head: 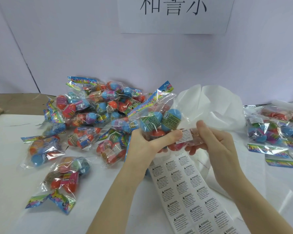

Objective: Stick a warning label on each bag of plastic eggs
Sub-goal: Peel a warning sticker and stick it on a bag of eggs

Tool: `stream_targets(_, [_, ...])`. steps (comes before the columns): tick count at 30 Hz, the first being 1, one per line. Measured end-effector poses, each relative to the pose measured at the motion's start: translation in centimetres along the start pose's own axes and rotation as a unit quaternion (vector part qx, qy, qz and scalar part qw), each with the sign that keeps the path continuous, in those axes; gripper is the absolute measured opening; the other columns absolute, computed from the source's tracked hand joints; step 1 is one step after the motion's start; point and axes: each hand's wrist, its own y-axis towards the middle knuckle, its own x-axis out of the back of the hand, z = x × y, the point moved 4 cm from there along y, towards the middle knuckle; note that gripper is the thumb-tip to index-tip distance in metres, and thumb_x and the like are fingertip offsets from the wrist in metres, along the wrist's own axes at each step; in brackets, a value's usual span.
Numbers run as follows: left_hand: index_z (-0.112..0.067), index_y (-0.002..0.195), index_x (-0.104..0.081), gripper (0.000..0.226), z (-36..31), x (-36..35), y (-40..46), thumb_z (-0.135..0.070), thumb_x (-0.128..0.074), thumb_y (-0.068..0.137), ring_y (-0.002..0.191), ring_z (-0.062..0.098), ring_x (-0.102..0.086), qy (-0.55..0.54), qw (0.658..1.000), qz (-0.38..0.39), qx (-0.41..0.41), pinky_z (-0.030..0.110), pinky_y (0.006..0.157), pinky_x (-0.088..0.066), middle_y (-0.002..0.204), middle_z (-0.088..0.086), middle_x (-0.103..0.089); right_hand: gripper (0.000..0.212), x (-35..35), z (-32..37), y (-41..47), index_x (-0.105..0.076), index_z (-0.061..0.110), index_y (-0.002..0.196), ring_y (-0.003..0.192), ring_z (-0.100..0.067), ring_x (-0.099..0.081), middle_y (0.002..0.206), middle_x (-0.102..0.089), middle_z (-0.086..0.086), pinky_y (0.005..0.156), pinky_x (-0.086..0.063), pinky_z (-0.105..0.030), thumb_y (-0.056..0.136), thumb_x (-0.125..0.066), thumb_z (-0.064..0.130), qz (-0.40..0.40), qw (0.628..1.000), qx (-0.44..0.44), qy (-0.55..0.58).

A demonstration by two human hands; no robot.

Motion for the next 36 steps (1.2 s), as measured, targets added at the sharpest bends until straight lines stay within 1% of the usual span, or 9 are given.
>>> stream_targets(5, [-0.02, 0.06, -0.073, 0.019, 0.1, 0.1, 0.1, -0.033, -0.077, 0.047, 0.047, 0.007, -0.056, -0.004, 1.0, -0.009, -0.009, 0.013, 0.049, -0.044, 0.053, -0.003, -0.065, 0.015, -0.5, 0.4, -0.1, -0.077, 0.031, 0.07, 0.051, -0.005, -0.056, 0.062, -0.07, 0.002, 0.05, -0.046, -0.015, 0.074, -0.069, 0.043, 0.083, 0.995, -0.036, -0.031])
stream_targets(18, [-0.017, 0.067, -0.074, 0.027, 0.5, 0.2, 0.3, -0.034, -0.076, 0.046, 0.051, 0.006, -0.059, 0.005, 1.0, 0.011, 0.002, 0.013, 0.049, -0.044, 0.059, -0.002, -0.067, 0.027, -0.1, -0.2, 0.1, -0.078, 0.019, 0.072, 0.055, -0.012, -0.064, 0.069, -0.073, -0.007, 0.052, -0.051, -0.018, 0.071, -0.058, 0.036, 0.119, 0.988, -0.096, 0.007])
stream_targets(21, [-0.029, 0.066, -0.075, 0.017, 0.3, 0.0, 0.1, -0.031, -0.077, 0.049, 0.054, 0.0, -0.063, 0.013, 0.999, 0.051, -0.003, 0.009, 0.051, -0.044, 0.06, -0.009, -0.069, 0.028, 0.2, 0.0, 0.1, -0.079, 0.018, 0.072, 0.054, -0.013, -0.064, 0.068, -0.072, -0.009, 0.051, -0.051, -0.019, 0.069, -0.06, 0.039, 0.12, 0.987, -0.103, 0.008])
stream_targets(25, [-0.031, 0.083, -0.074, 0.038, 0.2, 0.3, 0.1, -0.048, -0.082, 0.049, 0.078, 0.003, -0.067, 0.039, 0.997, 0.056, -0.037, 0.015, 0.072, -0.051, 0.087, -0.016, -0.073, 0.027, 1.9, 0.2, 0.9, -0.074, 0.011, 0.057, 0.048, -0.009, -0.062, 0.058, -0.069, -0.005, 0.045, -0.048, -0.015, 0.07, -0.058, 0.029, -0.023, 0.985, -0.103, 0.136])
stream_targets(28, [-0.03, 0.083, -0.068, 0.045, 0.5, 1.6, 0.6, -0.066, -0.069, 0.056, 0.074, -0.011, -0.061, 0.007, 0.995, -0.088, -0.055, 0.002, 0.064, -0.043, 0.081, -0.023, -0.07, 0.043, 4.1, 0.8, 1.5, -0.069, 0.011, 0.1, 0.089, -0.009, -0.07, 0.096, -0.074, -0.002, 0.063, -0.053, -0.014, 0.074, -0.054, 0.043, -0.097, 0.931, -0.063, 0.347])
stream_targets(30, [-0.03, 0.072, -0.065, 0.03, 0.9, 2.5, 0.6, -0.059, -0.059, 0.072, 0.069, -0.01, -0.056, 0.061, 0.978, -0.193, -0.046, 0.005, 0.067, -0.042, 0.07, -0.021, -0.064, 0.083, 4.4, 1.0, 1.7, -0.046, 0.012, 0.126, 0.109, -0.011, -0.063, 0.118, -0.067, 0.0, 0.077, -0.055, -0.021, 0.06, -0.065, 0.058, -0.071, 0.918, -0.057, 0.385])
stream_targets(32, [-0.031, 0.076, -0.061, 0.014, 1.6, 3.2, 0.8, -0.042, -0.06, 0.086, 0.09, 0.002, -0.058, 0.186, 0.953, -0.237, -0.019, 0.027, 0.088, -0.045, 0.085, -0.02, -0.061, 0.106, 3.6, 0.7, 1.7, -0.045, 0.017, 0.127, 0.111, -0.013, -0.062, 0.122, -0.064, -0.001, 0.085, -0.054, -0.027, 0.038, -0.084, 0.058, -0.021, 0.937, -0.069, 0.343])
stream_targets(34, [-0.028, 0.096, -0.057, 0.014, 2.1, 3.6, 0.8, -0.036, -0.062, 0.086, 0.113, 0.017, -0.048, 0.352, 0.905, -0.238, 0.016, 0.044, 0.098, -0.039, 0.108, -0.011, -0.048, 0.102, 2.4, 0.3, 1.4, -0.054, 0.02, 0.123, 0.11, -0.016, -0.063, 0.118, -0.067, -0.004, 0.088, -0.053, -0.028, 0.033, -0.092, 0.05, 0.056, 0.97, -0.07, 0.227])
stream_targets(36, [-0.024, 0.124, -0.043, 0.05, 2.9, 3.6, 0.8, -0.043, -0.064, 0.083, 0.126, 0.023, -0.035, 0.445, 0.868, -0.209, 0.067, 0.045, 0.101, -0.034, 0.128, 0.0, -0.036, 0.076, 1.5, 0.1, 0.7, -0.068, 0.025, 0.113, 0.102, -0.018, -0.067, 0.107, -0.071, -0.005, 0.082, -0.055, -0.029, 0.042, -0.091, 0.04, 0.147, 0.982, -0.059, 0.1])
